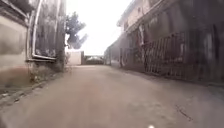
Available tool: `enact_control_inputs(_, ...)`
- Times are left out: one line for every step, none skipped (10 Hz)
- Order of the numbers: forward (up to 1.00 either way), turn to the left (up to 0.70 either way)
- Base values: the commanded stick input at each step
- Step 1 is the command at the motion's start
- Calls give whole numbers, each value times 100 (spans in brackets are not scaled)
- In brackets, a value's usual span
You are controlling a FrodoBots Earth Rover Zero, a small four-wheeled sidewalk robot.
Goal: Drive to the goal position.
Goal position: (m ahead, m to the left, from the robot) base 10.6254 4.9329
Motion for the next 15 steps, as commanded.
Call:
enact_control_inputs(70, 7)
enact_control_inputs(70, 12)
enact_control_inputs(70, 31)
enact_control_inputs(70, 16)
enact_control_inputs(70, 0)
enact_control_inputs(70, 0)
enact_control_inputs(70, 0)
enact_control_inputs(70, 0)
enact_control_inputs(70, 0)
enact_control_inputs(70, 0)
enact_control_inputs(70, 1)
enact_control_inputs(70, 4)
enact_control_inputs(70, 6)
enact_control_inputs(70, -33)
enact_control_inputs(70, -24)
